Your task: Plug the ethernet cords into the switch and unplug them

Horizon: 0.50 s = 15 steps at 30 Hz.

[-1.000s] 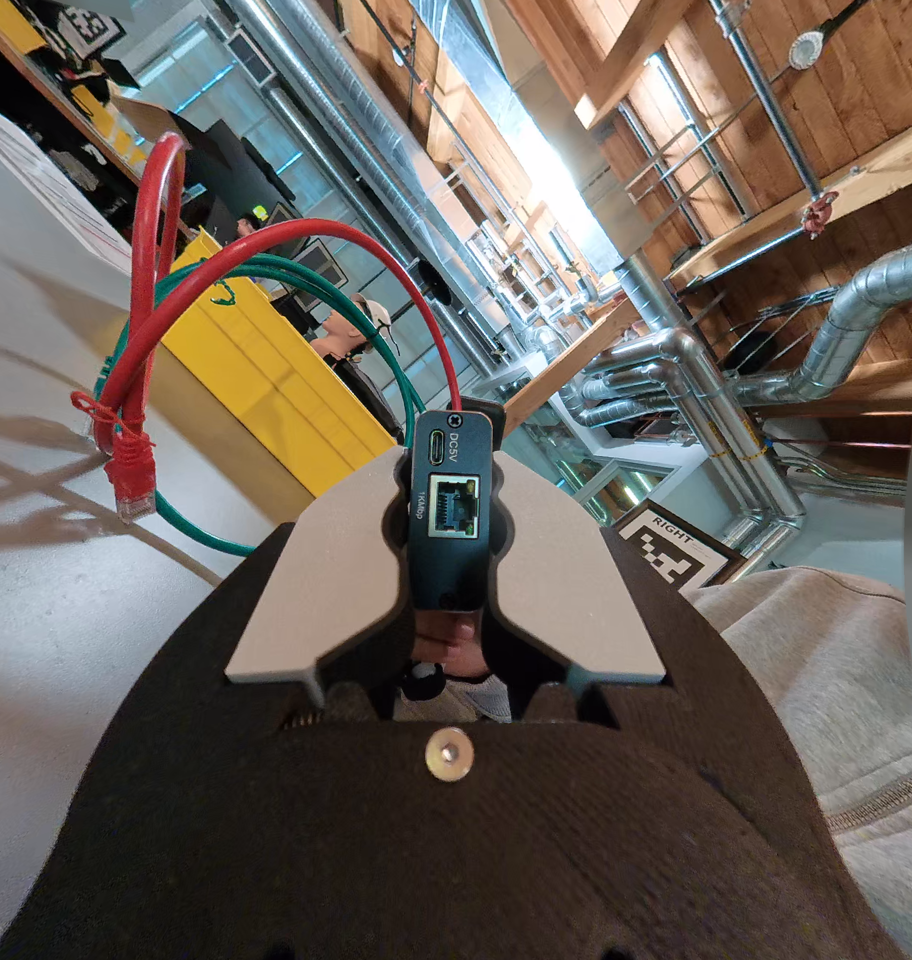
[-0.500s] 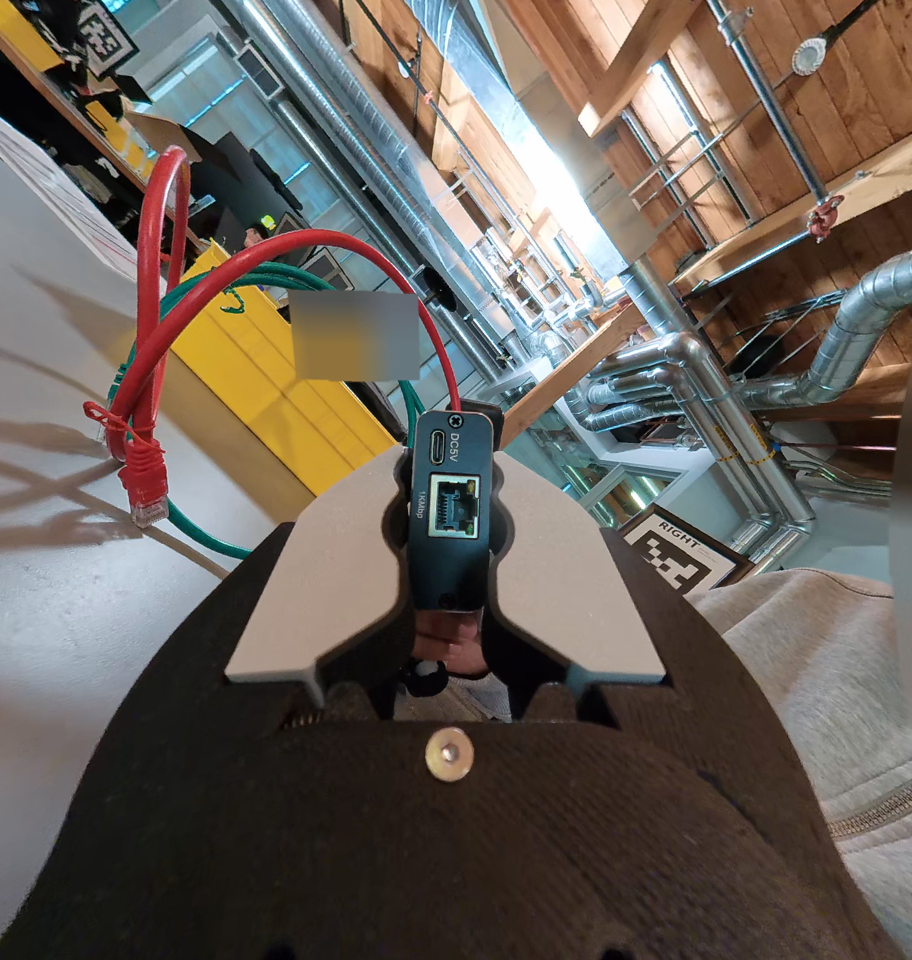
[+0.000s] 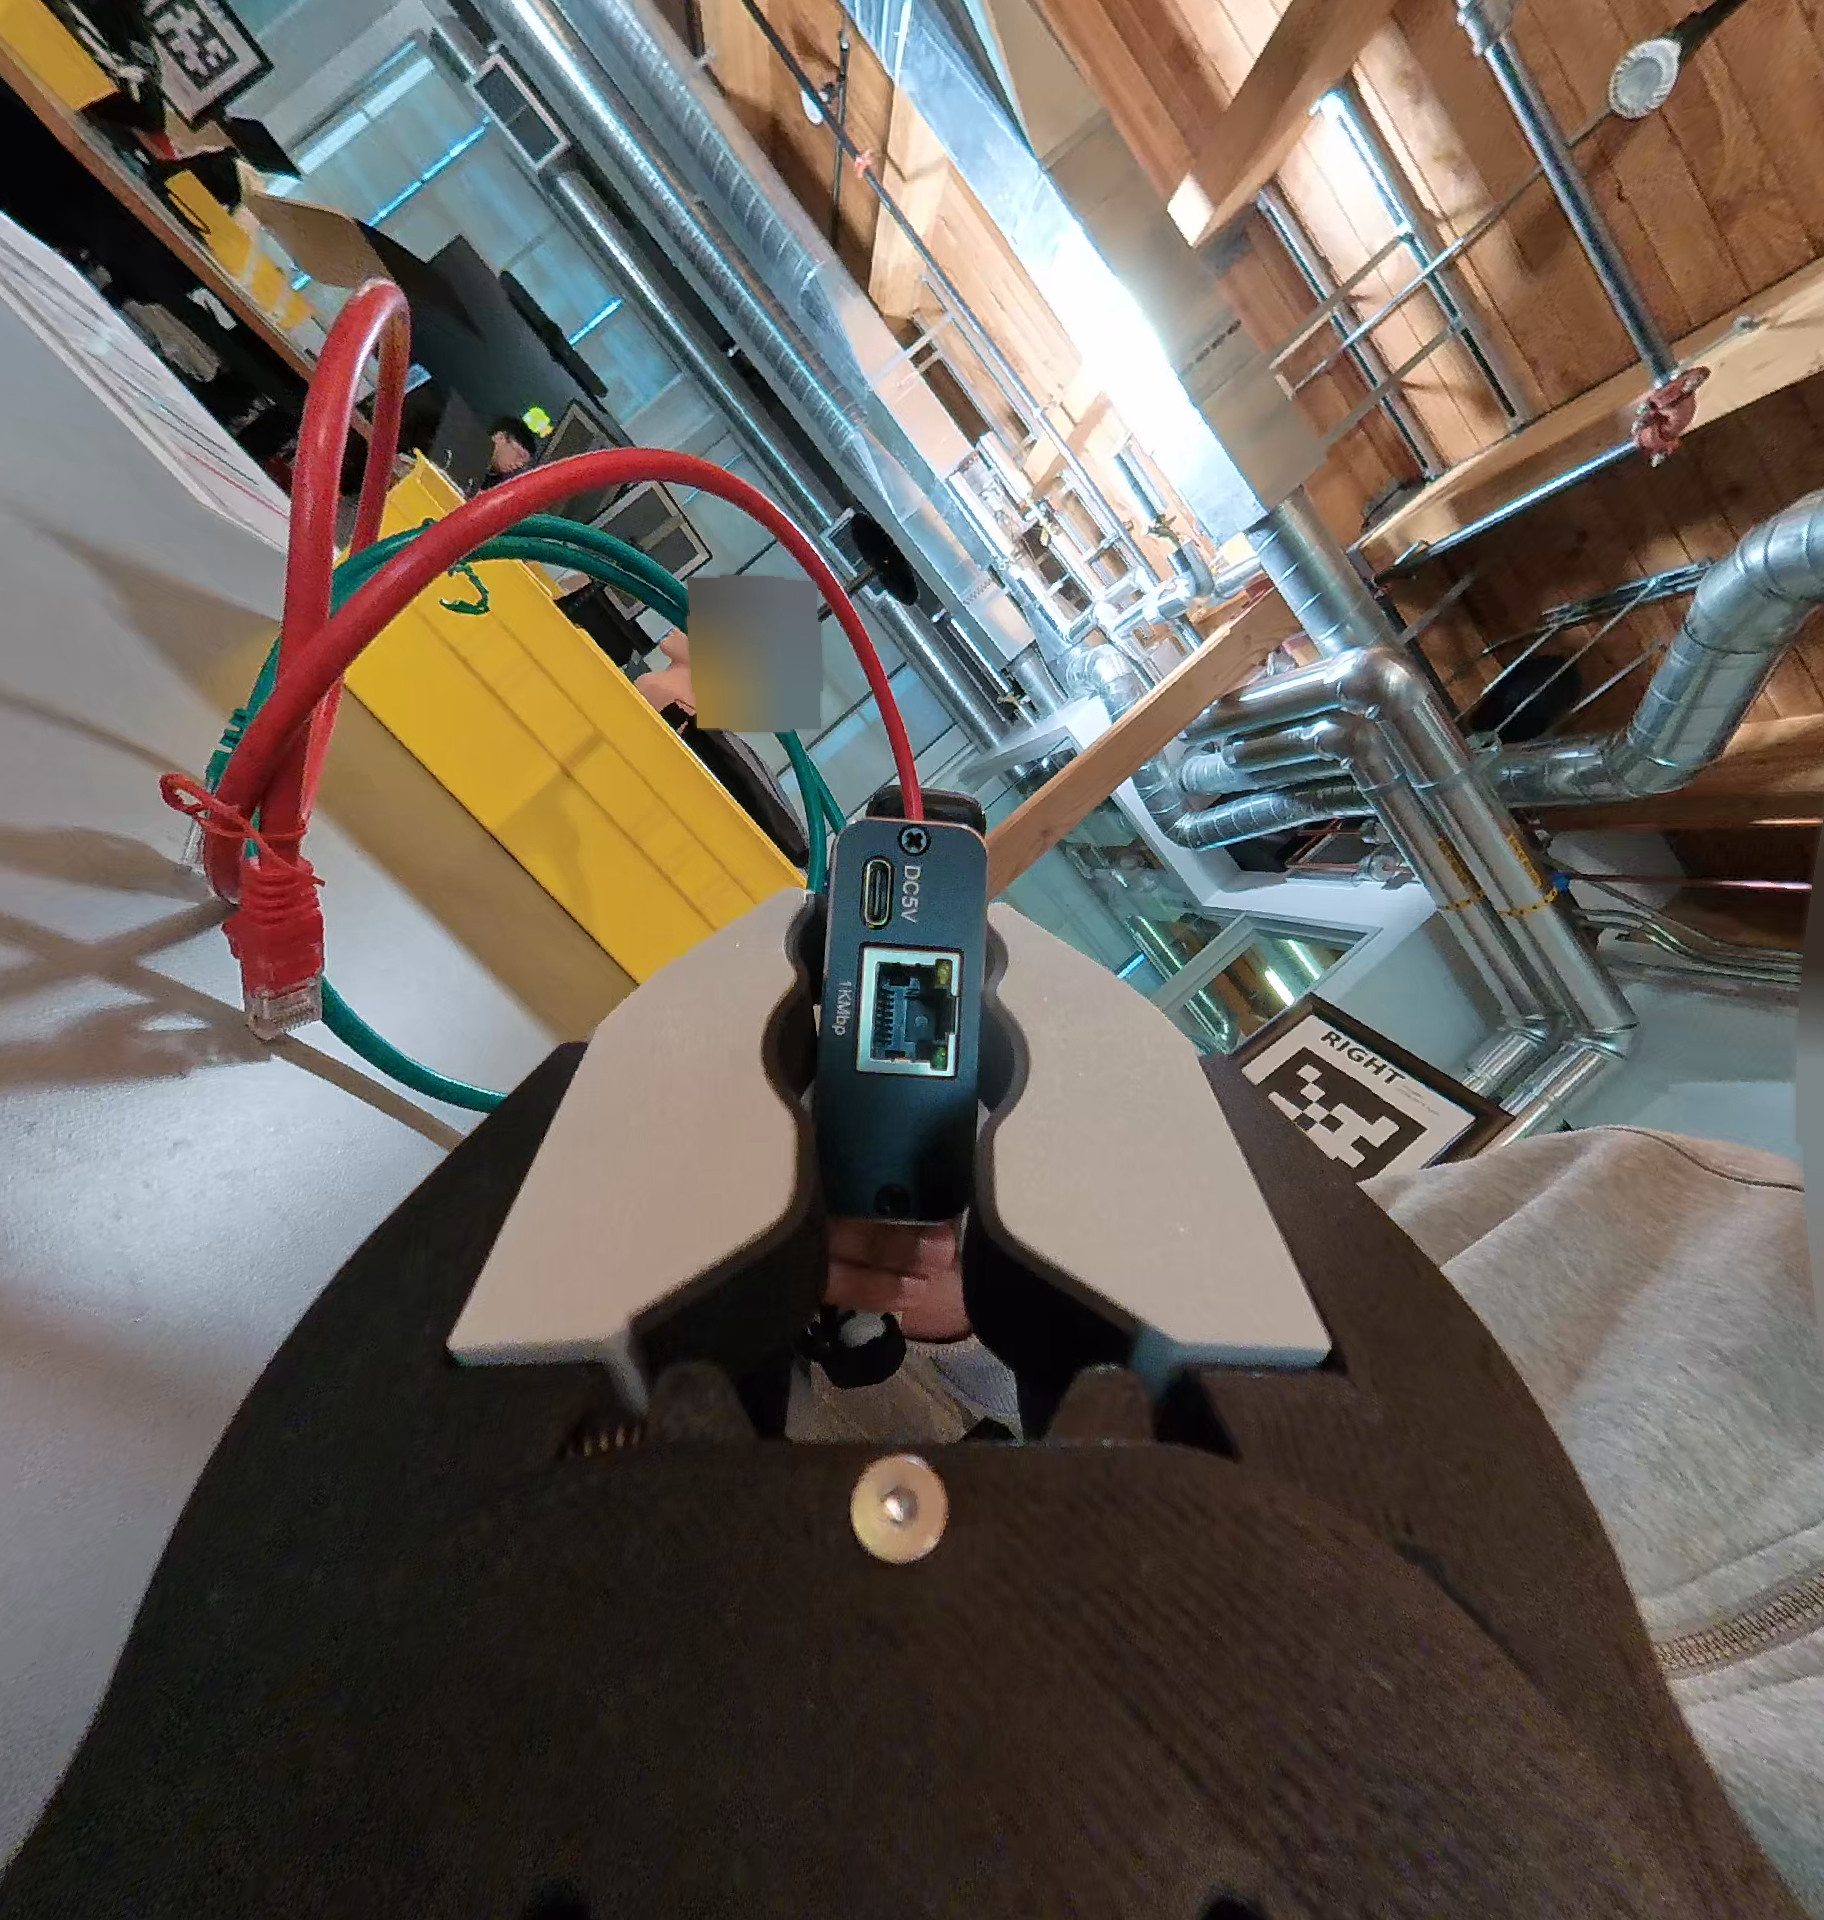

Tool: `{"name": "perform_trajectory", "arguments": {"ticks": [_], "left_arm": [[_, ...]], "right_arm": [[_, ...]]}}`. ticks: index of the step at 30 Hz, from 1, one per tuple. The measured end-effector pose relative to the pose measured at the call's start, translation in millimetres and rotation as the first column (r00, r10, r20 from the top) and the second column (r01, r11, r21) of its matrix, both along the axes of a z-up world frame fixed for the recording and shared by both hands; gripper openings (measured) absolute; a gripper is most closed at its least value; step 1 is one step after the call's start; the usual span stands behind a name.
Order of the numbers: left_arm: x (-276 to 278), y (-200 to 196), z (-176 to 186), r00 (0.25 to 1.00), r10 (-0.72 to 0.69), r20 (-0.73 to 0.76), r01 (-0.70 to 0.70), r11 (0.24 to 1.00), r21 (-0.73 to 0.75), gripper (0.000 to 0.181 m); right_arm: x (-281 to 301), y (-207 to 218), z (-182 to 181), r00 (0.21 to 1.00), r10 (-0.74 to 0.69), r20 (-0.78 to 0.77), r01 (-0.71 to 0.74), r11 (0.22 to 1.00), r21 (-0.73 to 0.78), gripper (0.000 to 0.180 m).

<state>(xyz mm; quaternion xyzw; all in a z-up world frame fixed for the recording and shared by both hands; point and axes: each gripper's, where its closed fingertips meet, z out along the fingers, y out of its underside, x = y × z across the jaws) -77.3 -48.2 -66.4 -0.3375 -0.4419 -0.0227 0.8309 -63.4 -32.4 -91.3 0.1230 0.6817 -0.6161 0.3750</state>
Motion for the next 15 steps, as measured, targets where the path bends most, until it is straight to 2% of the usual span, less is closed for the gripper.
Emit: {"name": "perform_trajectory", "arguments": {"ticks": [2, 3, 9, 12, 15], "left_arm": [[-0.2, 0.3, -0.6, 1.0, -0.01, 0.004, 0.01, 1.0, 0.01, 0.024], [-0.2, 0.8, -0.9, 1.0, -0.022, 0.009, 0.022, 1.0, 0.022, 0.025], [-1.2, 7.5, -10.8, 0.989, -0.132, 0.06, 0.131, 0.991, 0.021, 0.025], [1.9, 17.3, -15.0, 0.978, -0.196, 0.073, 0.199, 0.979, -0.045, 0.026], [2.5, 21.2, -16.0, 0.976, -0.203, 0.077, 0.209, 0.975, -0.076, 0.026]], "right_arm": [[0.4, 0.5, -0.3, 1.0, 0.006, 0.008, -0.006, 1.0, 0.005, 0.021], [0.7, 1.0, 0.1, 1.0, 0.014, 0.015, -0.014, 1.0, 0.002, 0.012], [-2.6, 3.7, -2.7, 0.998, 0.034, 0.049, -0.034, 0.999, 0.002, 0.013], [-1.3, 3.5, -2.4, 0.999, 0.04, 0.004, -0.04, 0.999, 0.011, 0.013], [-1.0, 4.5, -0.7, 0.998, 0.045, -0.044, -0.044, 0.999, 0.013, 0.012]]}}
